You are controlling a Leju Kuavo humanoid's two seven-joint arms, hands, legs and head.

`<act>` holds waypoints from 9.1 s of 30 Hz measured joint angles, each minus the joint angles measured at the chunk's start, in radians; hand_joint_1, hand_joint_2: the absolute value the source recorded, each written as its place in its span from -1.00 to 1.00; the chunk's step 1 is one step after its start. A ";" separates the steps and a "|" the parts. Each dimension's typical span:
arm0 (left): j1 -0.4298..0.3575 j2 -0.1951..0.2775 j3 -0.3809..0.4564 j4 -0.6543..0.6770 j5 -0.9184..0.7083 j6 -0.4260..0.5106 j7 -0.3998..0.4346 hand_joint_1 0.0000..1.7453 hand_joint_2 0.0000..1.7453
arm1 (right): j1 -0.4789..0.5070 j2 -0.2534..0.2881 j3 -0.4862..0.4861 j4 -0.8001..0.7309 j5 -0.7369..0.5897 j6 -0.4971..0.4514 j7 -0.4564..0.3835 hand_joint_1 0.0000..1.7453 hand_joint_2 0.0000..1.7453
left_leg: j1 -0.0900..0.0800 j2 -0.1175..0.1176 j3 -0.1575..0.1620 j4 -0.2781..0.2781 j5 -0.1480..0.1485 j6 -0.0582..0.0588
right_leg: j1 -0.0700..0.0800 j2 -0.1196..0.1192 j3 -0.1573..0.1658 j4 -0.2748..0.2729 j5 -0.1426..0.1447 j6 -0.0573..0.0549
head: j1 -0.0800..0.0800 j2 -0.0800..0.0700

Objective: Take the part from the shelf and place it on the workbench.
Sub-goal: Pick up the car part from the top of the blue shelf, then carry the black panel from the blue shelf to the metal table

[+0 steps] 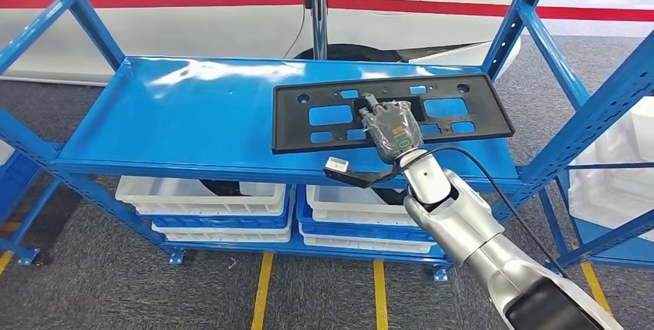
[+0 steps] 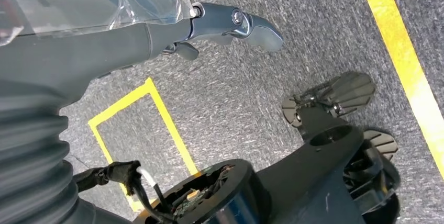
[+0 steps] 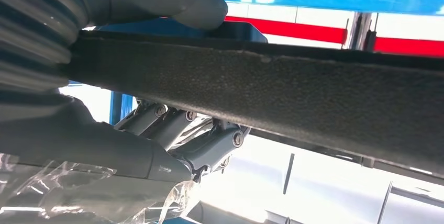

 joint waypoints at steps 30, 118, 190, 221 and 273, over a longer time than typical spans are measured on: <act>-0.007 -0.007 -0.001 0.000 -0.018 0.000 0.018 -1.00 1.00 | 0.011 -0.010 0.010 0.000 -0.012 0.000 0.011 1.00 1.00 | 0.016 0.001 0.060 0.000 -0.055 -0.037 | -0.037 -0.002 -0.067 -0.024 0.090 0.026 | 0.000 0.000; -0.023 0.005 0.000 0.000 -0.074 -0.026 0.049 -1.00 1.00 | 0.065 -0.045 0.009 -0.044 -0.058 0.052 0.020 1.00 1.00 | 0.011 0.006 0.065 0.054 -0.092 -0.056 | -0.006 -0.023 -0.043 -0.025 0.091 -0.017 | 0.000 0.000; -0.010 0.033 0.001 0.000 -0.137 -0.036 0.052 -1.00 1.00 | 0.115 -0.097 -0.050 -0.099 -0.045 0.097 0.052 1.00 1.00 | 0.012 -0.057 -0.010 0.020 -0.017 -0.019 | -0.013 -0.009 -0.110 0.225 -0.069 0.003 | 0.000 0.000; -0.009 0.036 0.001 0.005 -0.144 -0.045 0.050 -1.00 1.00 | 0.134 -0.109 -0.064 -0.122 -0.045 0.125 0.047 1.00 1.00 | 0.006 -0.060 -0.010 0.010 -0.007 -0.018 | -0.012 -0.001 -0.104 0.201 -0.048 0.000 | -0.001 0.000; -0.026 0.034 0.019 0.007 -0.159 -0.043 0.055 -1.00 1.00 | 0.136 -0.110 -0.065 -0.122 -0.065 0.146 0.047 1.00 1.00 | -0.058 0.053 -0.017 -0.009 0.005 0.004 | -0.009 -0.107 -0.016 -0.010 0.018 -0.025 | -0.002 0.000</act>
